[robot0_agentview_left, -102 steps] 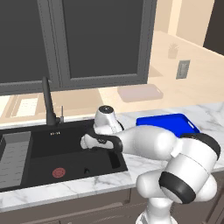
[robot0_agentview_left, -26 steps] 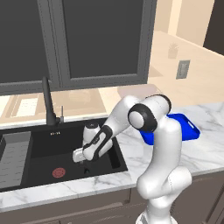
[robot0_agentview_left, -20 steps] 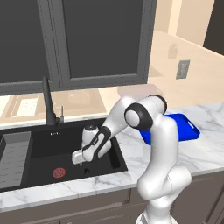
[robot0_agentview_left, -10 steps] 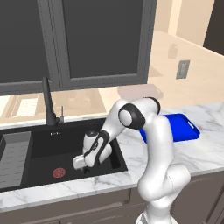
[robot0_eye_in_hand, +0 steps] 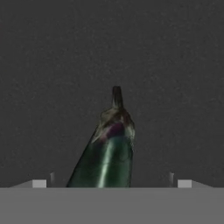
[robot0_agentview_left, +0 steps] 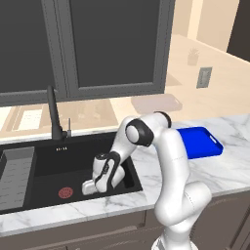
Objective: Pick up all produce items and place them in the sink. Turn on the sink faucet to wash them. Then turn the sink off and put them in the tray.
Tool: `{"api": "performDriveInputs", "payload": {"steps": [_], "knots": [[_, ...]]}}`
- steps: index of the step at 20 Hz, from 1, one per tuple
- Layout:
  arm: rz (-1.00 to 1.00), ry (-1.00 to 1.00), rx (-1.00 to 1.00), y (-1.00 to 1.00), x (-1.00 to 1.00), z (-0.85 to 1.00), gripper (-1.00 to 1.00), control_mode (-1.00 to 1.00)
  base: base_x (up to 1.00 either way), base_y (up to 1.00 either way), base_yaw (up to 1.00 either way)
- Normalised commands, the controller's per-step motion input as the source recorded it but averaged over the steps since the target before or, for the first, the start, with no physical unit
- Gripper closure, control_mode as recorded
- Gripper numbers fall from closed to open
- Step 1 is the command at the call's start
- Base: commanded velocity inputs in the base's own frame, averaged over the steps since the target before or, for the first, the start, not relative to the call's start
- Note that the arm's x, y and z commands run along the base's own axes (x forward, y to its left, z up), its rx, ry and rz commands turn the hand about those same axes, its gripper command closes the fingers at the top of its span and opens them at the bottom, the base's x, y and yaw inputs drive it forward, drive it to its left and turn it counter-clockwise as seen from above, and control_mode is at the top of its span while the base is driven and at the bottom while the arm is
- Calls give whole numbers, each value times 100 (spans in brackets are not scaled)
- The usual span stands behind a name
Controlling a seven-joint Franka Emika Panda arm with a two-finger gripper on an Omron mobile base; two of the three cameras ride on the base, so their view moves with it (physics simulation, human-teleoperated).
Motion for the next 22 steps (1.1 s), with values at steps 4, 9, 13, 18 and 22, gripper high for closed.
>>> {"api": "performDriveInputs", "payload": {"steps": [4, 9, 13, 18, 22], "knots": [[0, 0, 0, 13, -7, -48, 100, -100, 0, 0, 0], [0, 0, 1, 5, -1, -38, 100, -100, 0, 0, 0], [0, 0, 0, 0, 0, -2, 100, -100, 0, 0, 0], [0, 0, 0, 0, 0, 0, 100, -100, 0, 0, 0], [0, 0, 0, 0, 0, 0, 100, -100, 0, 0, 0]]}}
